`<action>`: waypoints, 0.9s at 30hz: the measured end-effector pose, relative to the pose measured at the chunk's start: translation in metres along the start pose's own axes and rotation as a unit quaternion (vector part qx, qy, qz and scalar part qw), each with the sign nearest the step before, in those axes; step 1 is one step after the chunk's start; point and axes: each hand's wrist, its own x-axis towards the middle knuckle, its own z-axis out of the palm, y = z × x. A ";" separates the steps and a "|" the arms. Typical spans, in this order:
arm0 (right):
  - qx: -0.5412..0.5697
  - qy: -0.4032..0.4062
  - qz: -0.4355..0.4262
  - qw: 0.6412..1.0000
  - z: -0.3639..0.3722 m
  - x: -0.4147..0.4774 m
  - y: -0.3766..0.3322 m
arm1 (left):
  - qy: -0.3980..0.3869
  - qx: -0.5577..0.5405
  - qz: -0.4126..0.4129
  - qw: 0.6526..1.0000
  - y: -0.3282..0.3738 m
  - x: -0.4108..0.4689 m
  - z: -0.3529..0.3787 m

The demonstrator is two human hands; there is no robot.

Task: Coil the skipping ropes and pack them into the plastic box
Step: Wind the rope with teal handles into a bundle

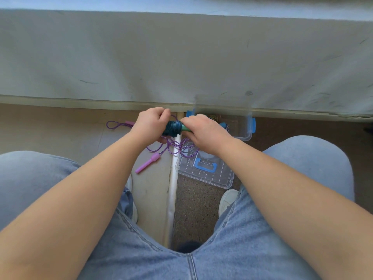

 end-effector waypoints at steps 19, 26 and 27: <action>0.287 0.097 0.240 0.922 -0.015 0.002 -0.013 | -0.025 -0.356 -0.146 0.923 0.015 -0.004 0.025; 0.318 0.120 0.240 0.909 -0.012 0.001 -0.010 | -0.033 -0.378 -0.167 0.910 0.013 -0.012 0.027; 0.301 0.121 0.228 0.918 -0.012 0.000 -0.010 | -0.029 -0.371 -0.168 0.913 0.012 -0.011 0.028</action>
